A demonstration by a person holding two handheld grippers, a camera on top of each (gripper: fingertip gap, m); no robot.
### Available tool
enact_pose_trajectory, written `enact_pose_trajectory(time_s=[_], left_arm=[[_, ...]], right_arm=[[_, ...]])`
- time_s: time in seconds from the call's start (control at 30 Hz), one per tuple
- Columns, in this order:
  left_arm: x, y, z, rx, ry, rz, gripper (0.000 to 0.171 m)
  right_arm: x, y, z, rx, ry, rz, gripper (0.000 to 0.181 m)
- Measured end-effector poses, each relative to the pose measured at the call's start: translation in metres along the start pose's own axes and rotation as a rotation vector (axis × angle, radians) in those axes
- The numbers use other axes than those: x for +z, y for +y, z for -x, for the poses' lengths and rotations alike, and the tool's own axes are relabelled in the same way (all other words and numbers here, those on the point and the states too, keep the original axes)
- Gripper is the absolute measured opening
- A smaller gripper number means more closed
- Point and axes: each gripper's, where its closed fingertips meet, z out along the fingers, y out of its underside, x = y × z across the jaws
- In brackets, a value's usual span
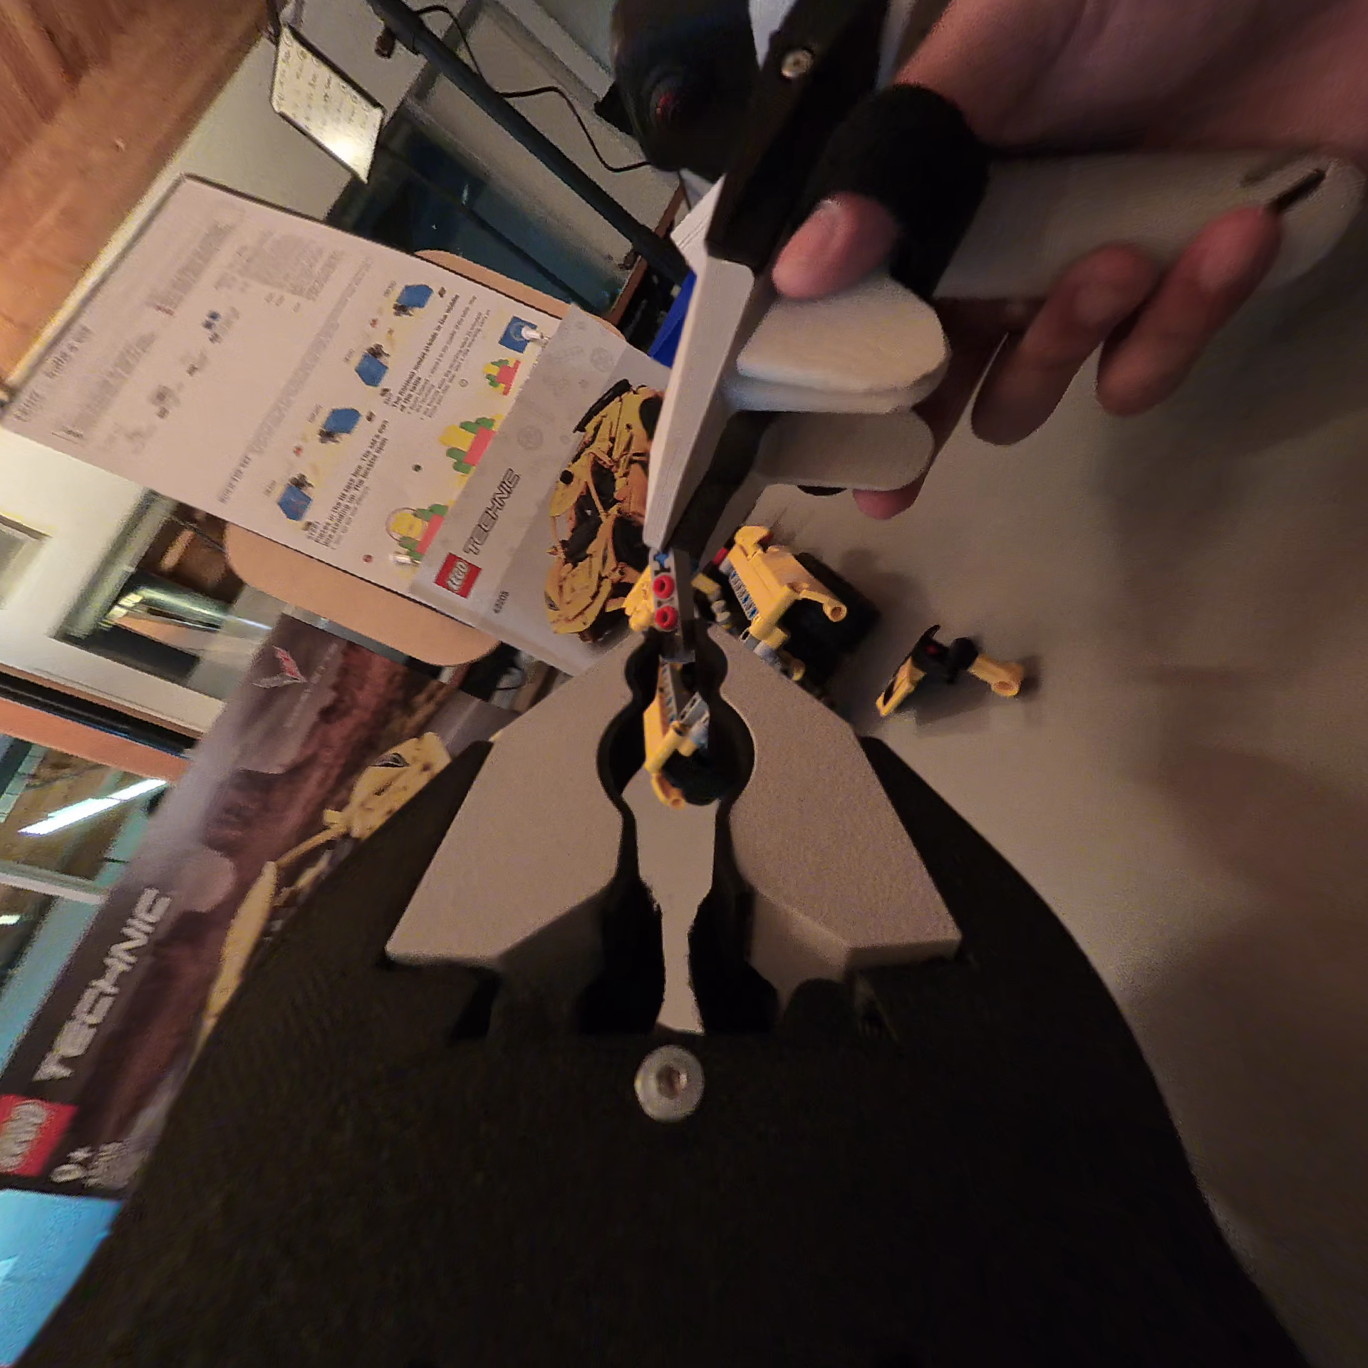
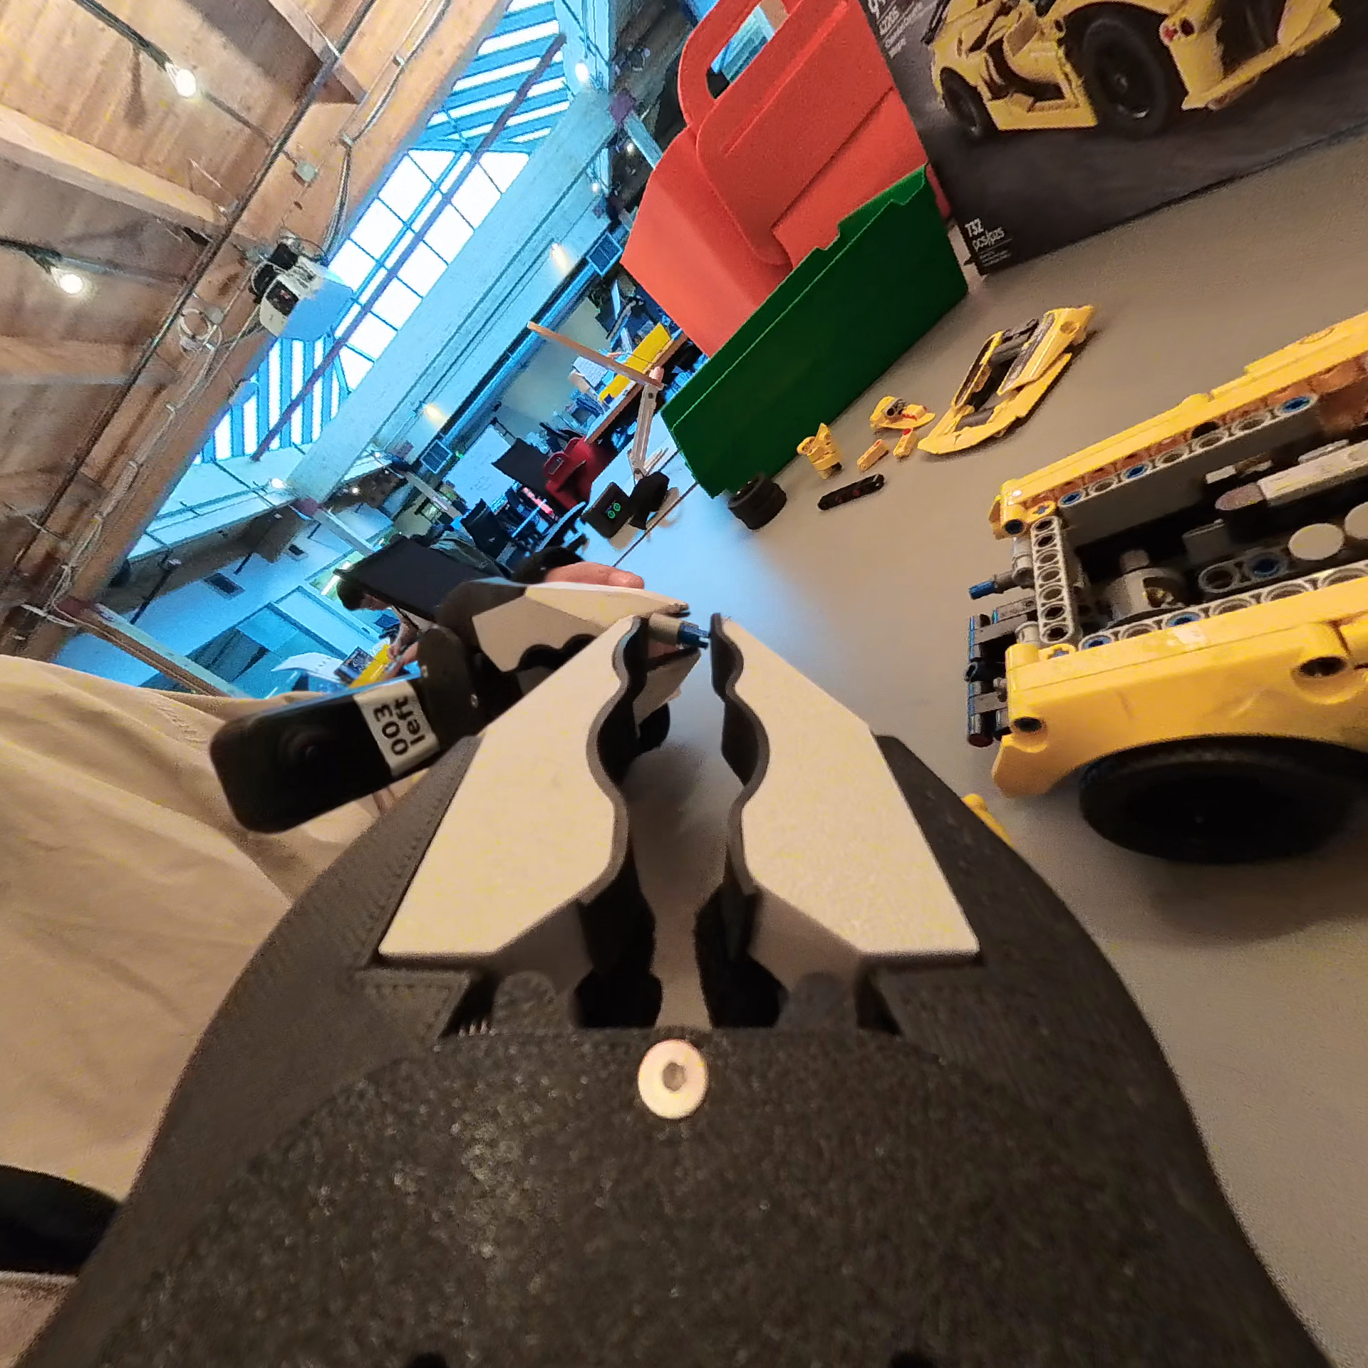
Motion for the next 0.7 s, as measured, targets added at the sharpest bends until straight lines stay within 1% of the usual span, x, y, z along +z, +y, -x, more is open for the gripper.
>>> enact_pose_trajectory(time_s=[0.03,0.1,0.17,0.23,0.27,0.3,0.33,0.37,0.43,0.47,0.5,0.53,0.57,0.6,0.63,0.67,0.7], left_arm=[[0.0,0.0,-0.001,0.031,-0.01,0.009,0.008],[0.0,0.001,-0.003,0.04,-0.015,0.02,0.008],[0.0,-0.001,-0.003,-0.02,-0.009,0.012,0.008],[0.0,-0.004,-0.004,-0.118,0.024,-0.01,0.011],[0.0,-0.005,-0.006,-0.156,0.044,-0.01,0.019],[0.001,-0.005,-0.007,-0.178,0.059,-0.003,0.023],[0.001,-0.004,-0.011,-0.173,0.078,0.0,0.021],[0.001,-0.005,-0.015,-0.151,0.098,-0.004,0.007],[-0.001,-0.007,-0.014,-0.119,0.08,-0.013,0.006],[-0.002,-0.009,-0.013,-0.145,0.092,-0.028,0.006],[-0.004,-0.014,-0.013,-0.21,0.122,-0.06,0.006],[-0.006,-0.021,-0.01,-0.31,0.159,-0.106,0.006],[-0.01,-0.03,-0.008,-0.445,0.218,-0.159,0.006],[-0.014,-0.039,-0.007,-0.599,0.308,-0.212,0.006],[-0.02,-0.048,-0.008,-0.742,0.416,-0.268,0.006],[-0.024,-0.053,-0.007,-0.855,0.495,-0.307,0.006],[-0.028,-0.056,-0.008,-0.928,0.562,-0.327,0.006]], right_arm=[[0.0,0.001,-0.001,-0.004,0.003,0.009,0.014],[-0.001,0.003,-0.001,-0.025,0.014,0.028,0.014],[-0.002,0.003,0.0,-0.056,0.019,0.037,0.014],[-0.002,0.007,0.007,-0.108,-0.001,0.064,0.014],[0.0,0.009,0.013,-0.15,-0.018,0.081,0.014],[0.002,0.014,0.014,-0.205,0.002,0.11,0.014],[0.004,0.019,0.011,-0.272,0.04,0.145,0.014],[0.006,0.023,0.011,-0.33,0.06,0.167,0.015],[0.007,0.023,0.015,-0.38,0.065,0.171,0.015],[0.006,0.022,0.017,-0.383,0.05,0.162,0.015],[0.004,0.02,0.022,-0.388,0.017,0.148,0.015],[0.002,0.017,0.03,-0.393,-0.04,0.114,0.016],[0.0,0.014,0.04,-0.412,-0.104,0.082,0.019],[-0.003,0.011,0.046,-0.465,-0.137,0.052,0.02],[-0.004,0.009,0.049,-0.558,-0.14,0.028,0.018],[-0.006,0.008,0.051,-0.65,-0.117,0.015,0.013],[-0.007,0.01,0.054,-0.724,-0.105,0.03,0.012]])
